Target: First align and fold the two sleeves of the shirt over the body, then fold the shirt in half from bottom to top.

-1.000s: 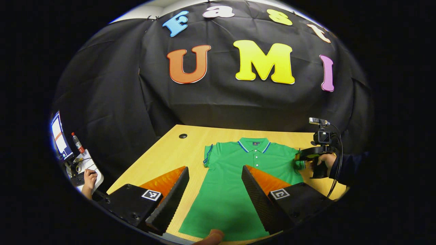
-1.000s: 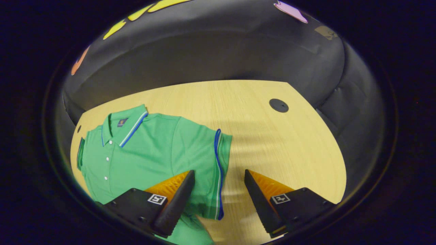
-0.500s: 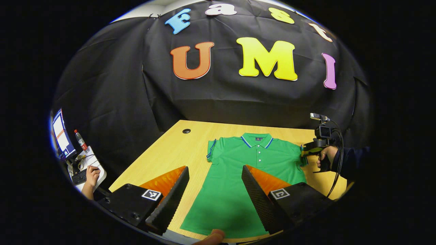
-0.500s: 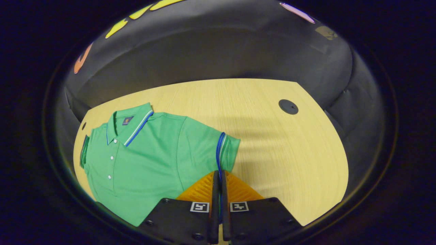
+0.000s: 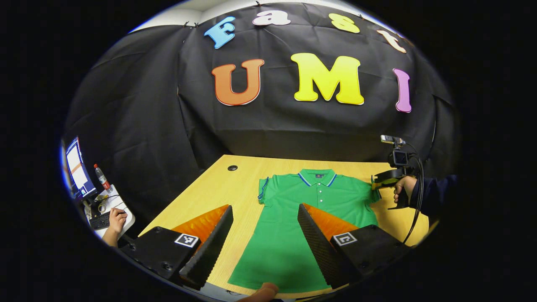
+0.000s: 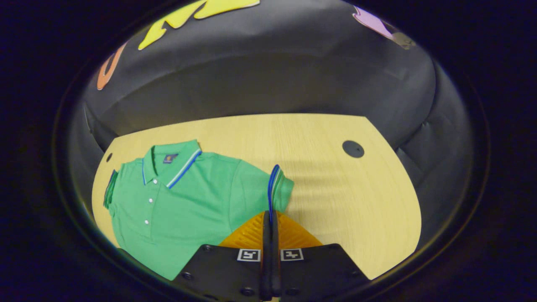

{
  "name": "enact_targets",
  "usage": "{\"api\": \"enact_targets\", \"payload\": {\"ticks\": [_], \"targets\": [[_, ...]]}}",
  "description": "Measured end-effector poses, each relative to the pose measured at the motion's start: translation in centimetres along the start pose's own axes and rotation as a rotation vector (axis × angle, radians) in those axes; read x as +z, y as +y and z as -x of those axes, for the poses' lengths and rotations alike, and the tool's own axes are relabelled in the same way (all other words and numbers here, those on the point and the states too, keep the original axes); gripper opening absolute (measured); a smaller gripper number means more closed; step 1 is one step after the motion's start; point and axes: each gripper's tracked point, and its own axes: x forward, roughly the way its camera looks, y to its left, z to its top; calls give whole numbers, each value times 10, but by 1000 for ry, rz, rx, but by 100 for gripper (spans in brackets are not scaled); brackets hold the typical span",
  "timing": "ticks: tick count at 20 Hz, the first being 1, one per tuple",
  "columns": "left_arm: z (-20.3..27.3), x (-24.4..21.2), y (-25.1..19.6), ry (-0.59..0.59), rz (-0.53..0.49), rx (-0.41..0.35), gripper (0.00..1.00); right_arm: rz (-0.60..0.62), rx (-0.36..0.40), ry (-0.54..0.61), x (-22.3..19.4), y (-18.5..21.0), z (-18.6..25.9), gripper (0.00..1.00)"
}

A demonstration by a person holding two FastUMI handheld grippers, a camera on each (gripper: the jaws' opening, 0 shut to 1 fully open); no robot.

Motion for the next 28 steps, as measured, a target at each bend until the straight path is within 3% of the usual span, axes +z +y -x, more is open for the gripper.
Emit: {"api": "enact_targets", "payload": {"ticks": [5, 12, 17, 19, 21, 22, 26, 28], "targets": [[5, -1, 11, -9, 15, 10, 100, 86, 71, -64, 16, 39, 19, 2], [20, -14, 28, -5, 9, 27, 100, 219, 183, -25, -15, 102, 8, 3], [24, -21, 43, 7, 11, 43, 100, 291, 202, 2, -37, 133, -1, 4], [23, -21, 48, 10, 5, 39, 100, 286, 196, 1, -37, 140, 3, 10], [18, -22, 56, 15, 7, 42, 100, 274, 202, -2, -35, 145, 9, 20], [16, -21, 62, 13, 10, 52, 100, 272, 188, -2, -36, 145, 12, 39], [-15, -6, 76, -18, 44, 55, 100, 211, 131, -50, -28, 133, 48, 89], [-40, -2, 76, -22, 41, 31, 100, 185, 107, -82, -27, 121, 74, 96]]}}
